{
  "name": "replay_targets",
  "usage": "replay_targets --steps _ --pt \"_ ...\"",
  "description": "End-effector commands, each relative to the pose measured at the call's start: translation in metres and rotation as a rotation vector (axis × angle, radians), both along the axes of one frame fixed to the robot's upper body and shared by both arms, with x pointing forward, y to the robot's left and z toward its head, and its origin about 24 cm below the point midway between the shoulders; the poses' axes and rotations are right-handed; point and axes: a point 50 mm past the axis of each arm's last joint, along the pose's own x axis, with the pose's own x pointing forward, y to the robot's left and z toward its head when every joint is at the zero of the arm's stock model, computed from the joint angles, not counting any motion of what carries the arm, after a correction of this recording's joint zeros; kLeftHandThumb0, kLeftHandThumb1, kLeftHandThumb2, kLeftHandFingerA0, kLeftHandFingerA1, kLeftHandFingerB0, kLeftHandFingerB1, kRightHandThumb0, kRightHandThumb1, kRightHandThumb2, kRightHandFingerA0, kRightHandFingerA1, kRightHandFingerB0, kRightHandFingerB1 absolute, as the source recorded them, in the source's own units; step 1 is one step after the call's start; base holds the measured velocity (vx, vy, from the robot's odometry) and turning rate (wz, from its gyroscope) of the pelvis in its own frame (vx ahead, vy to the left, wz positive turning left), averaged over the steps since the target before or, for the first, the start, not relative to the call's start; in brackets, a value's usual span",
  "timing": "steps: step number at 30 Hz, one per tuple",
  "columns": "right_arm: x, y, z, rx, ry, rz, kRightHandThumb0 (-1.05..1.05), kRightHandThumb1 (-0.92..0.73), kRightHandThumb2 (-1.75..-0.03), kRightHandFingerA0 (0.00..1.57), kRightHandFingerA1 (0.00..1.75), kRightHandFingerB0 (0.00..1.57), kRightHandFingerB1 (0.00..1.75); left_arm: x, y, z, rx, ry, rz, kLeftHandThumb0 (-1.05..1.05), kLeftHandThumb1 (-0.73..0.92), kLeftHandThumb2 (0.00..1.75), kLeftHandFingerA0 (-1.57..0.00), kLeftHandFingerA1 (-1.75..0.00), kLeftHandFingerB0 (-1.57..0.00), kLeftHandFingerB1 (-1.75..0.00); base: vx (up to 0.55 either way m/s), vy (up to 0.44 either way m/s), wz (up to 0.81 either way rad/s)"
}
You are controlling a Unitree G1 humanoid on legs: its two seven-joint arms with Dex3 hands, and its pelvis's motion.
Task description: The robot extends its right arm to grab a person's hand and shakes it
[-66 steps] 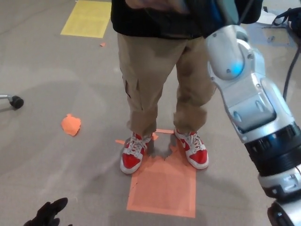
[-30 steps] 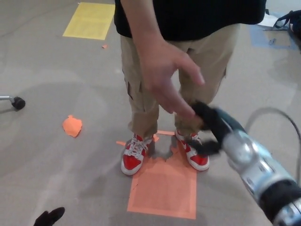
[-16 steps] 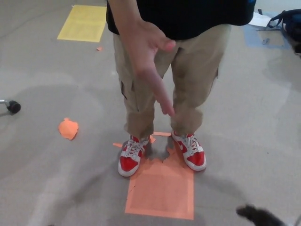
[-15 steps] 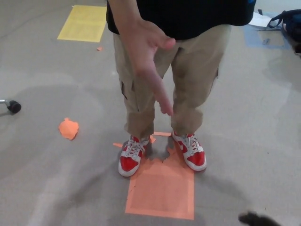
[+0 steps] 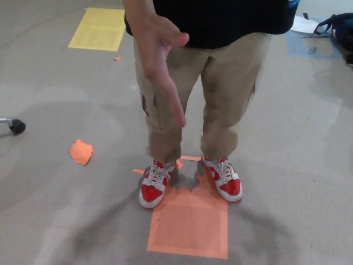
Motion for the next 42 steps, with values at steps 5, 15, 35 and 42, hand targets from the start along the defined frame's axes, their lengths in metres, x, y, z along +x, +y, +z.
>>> replay_targets --steps 5,15,35,42 --pt "-0.009 -0.001 -0.001 0.017 -0.012 0.017 -0.80 -0.81 -1.13 0.04 0.35 0.06 0.21 -0.007 0.012 -0.006 0.070 0.080 0.051 -0.63 0.92 0.70 -0.17 -0.37 -0.08 -0.24 0.00 0.000 0.00" --pt "-0.004 -0.004 0.001 -0.032 -0.042 0.025 -0.74 -0.75 -1.14 0.03 0.46 0.02 0.29 0.022 0.024 -0.006 0.107 0.144 0.020 -0.64 0.71 1.00 -0.06 -0.44 -0.01 -0.38 0.00 0.000 0.00" --pt "0.010 -0.008 0.006 -0.039 -0.050 0.085 -0.70 -0.77 -1.12 0.03 0.41 0.06 0.35 0.014 0.039 -0.001 0.115 0.139 0.041 -0.29 0.63 1.14 -0.07 -0.50 -0.07 -0.49 0.00 0.000 0.00" --pt "0.013 -0.008 0.006 -0.030 -0.058 0.050 -0.72 -0.76 -1.10 0.06 0.44 0.03 0.34 0.020 0.041 0.002 0.087 0.114 0.061 -0.56 0.92 0.70 -0.19 -0.36 -0.15 -0.32 0.00 0.000 0.00"
